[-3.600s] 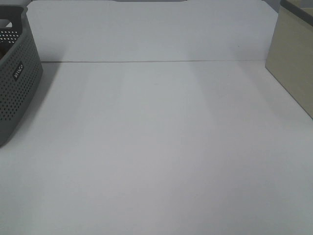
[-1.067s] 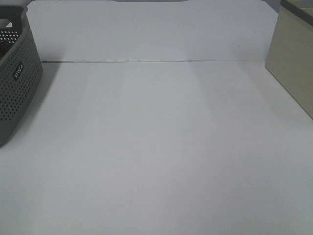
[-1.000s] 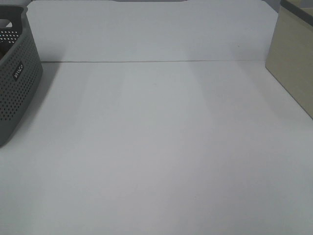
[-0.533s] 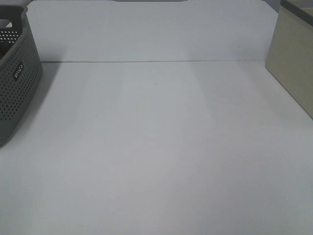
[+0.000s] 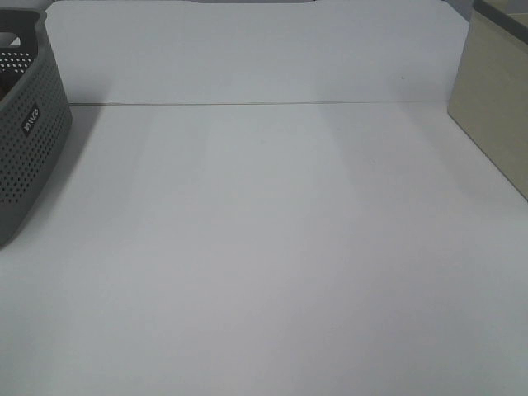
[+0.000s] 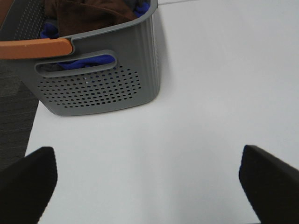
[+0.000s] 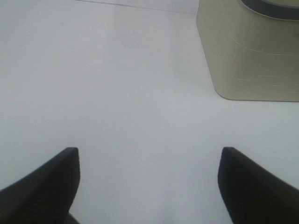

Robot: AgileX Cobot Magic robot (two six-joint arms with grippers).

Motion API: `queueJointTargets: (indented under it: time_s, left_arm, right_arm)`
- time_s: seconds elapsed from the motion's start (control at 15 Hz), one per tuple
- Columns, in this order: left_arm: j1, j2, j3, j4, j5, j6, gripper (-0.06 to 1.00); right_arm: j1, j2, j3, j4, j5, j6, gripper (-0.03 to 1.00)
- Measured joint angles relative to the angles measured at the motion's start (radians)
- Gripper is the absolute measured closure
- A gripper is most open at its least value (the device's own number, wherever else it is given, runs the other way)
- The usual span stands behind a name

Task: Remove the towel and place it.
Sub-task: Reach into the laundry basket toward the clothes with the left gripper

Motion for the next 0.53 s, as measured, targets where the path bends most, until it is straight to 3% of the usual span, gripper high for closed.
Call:
queueJointTargets:
  time_s: [0.13,0.33,0.53]
  left_arm:
    - [0.0,0.214,-0.15,0.0,0.09,0.13,-0.05]
    - [0.0,0.508,-0.37,0.015,0.112,0.365,-0.05]
    - [0.0,0.838,-0.634,0.107,0.113,0.565,-0.05]
  right_arm:
    - [0.0,0.0,0.0,0.0,0.0,0.0,0.19]
    - [0.0,0.0,0.0,0.0,0.0,0.0,0.19]
    - [0.0,0.0,0.0,0.0,0.0,0.0,0.19]
